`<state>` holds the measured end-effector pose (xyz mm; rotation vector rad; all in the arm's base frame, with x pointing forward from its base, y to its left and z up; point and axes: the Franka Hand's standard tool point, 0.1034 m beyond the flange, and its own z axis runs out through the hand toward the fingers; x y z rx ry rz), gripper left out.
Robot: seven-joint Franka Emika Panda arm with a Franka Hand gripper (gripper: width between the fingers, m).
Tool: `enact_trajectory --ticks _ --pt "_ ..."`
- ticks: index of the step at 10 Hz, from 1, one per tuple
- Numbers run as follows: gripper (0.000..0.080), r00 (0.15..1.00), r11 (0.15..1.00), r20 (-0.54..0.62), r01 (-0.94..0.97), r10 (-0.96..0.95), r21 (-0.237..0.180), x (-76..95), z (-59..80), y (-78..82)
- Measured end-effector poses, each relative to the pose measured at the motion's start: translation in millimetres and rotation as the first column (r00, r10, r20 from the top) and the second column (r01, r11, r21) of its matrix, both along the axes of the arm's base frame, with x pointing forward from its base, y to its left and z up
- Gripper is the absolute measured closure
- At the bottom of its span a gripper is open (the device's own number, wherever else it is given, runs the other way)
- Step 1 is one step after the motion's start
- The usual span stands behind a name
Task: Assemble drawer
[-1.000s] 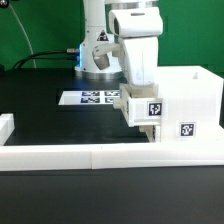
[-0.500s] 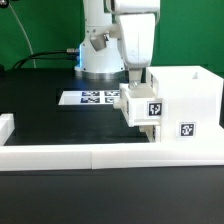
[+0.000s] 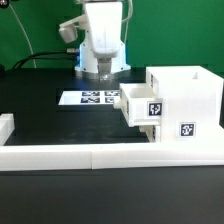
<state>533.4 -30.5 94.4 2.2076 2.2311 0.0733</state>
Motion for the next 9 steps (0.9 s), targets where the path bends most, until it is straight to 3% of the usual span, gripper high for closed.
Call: enact_trajectory --ticks 1,5,9 --pt "0.0151 1.000 1.000 -0.013 -0.020 0.020 0.010 -2.4 -8.5 1.2" --pt "0.0151 0.998 0.985 -0.048 -0.043 0.052 0.165 -6.1 -34.5 -18.9" --pt "0.0151 0.998 0.983 -0.061 0.023 -0.012 0.185 3.0 -37.4 6.3"
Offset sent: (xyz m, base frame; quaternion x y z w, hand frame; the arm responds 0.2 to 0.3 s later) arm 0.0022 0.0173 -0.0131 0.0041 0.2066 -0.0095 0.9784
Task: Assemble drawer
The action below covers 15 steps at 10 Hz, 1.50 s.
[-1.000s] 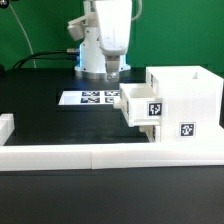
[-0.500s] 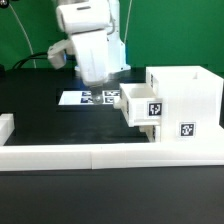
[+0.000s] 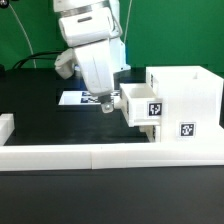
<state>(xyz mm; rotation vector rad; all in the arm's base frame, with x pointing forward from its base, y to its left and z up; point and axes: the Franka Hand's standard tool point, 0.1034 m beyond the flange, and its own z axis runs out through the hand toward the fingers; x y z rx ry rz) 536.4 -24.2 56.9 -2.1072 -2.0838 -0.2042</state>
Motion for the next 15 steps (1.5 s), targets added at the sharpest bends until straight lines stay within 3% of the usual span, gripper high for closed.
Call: enact_trajectory --ticks 7,11,15 --pt "0.0151 0.997 0.997 -0.021 0.071 -0.071 0.015 -9.0 -15.8 43.3" --pt "0.0151 0.995 0.995 -0.033 0.097 -0.097 0.010 -9.4 -16.7 53.8" --pt "0.0151 0.993 0.994 -0.036 0.109 -0.109 0.009 -9.6 -17.0 52.6"
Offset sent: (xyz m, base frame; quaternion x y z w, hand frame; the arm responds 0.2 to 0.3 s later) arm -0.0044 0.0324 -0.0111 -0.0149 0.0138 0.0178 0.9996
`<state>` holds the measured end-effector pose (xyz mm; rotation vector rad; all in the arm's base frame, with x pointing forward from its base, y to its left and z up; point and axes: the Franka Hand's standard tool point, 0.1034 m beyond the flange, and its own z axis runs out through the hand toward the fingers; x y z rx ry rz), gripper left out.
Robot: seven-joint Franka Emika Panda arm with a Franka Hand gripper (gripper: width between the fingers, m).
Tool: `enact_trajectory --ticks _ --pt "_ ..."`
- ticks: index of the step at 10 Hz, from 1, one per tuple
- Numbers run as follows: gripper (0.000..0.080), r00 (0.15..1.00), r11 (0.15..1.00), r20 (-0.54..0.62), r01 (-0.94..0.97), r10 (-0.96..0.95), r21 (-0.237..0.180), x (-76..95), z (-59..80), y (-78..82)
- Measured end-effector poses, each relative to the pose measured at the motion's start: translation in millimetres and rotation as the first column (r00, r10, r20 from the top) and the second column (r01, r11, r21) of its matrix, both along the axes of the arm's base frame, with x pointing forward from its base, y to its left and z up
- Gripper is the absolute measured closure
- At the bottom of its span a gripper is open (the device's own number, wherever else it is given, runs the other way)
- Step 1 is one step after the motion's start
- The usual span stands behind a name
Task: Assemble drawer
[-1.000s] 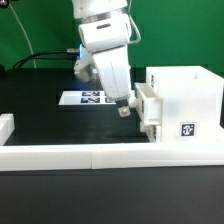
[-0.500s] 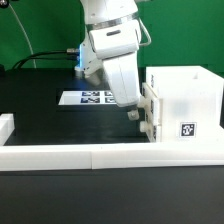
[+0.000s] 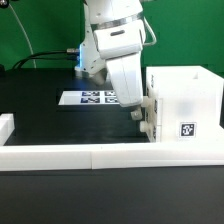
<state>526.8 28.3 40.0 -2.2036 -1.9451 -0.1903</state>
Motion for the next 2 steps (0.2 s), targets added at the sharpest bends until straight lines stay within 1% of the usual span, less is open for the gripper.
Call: enact_trajectory --ticks 2 --pt "0.0151 1.000 1.000 0.000 0.001 -0.001 0.000 0.0 0.0 -0.6"
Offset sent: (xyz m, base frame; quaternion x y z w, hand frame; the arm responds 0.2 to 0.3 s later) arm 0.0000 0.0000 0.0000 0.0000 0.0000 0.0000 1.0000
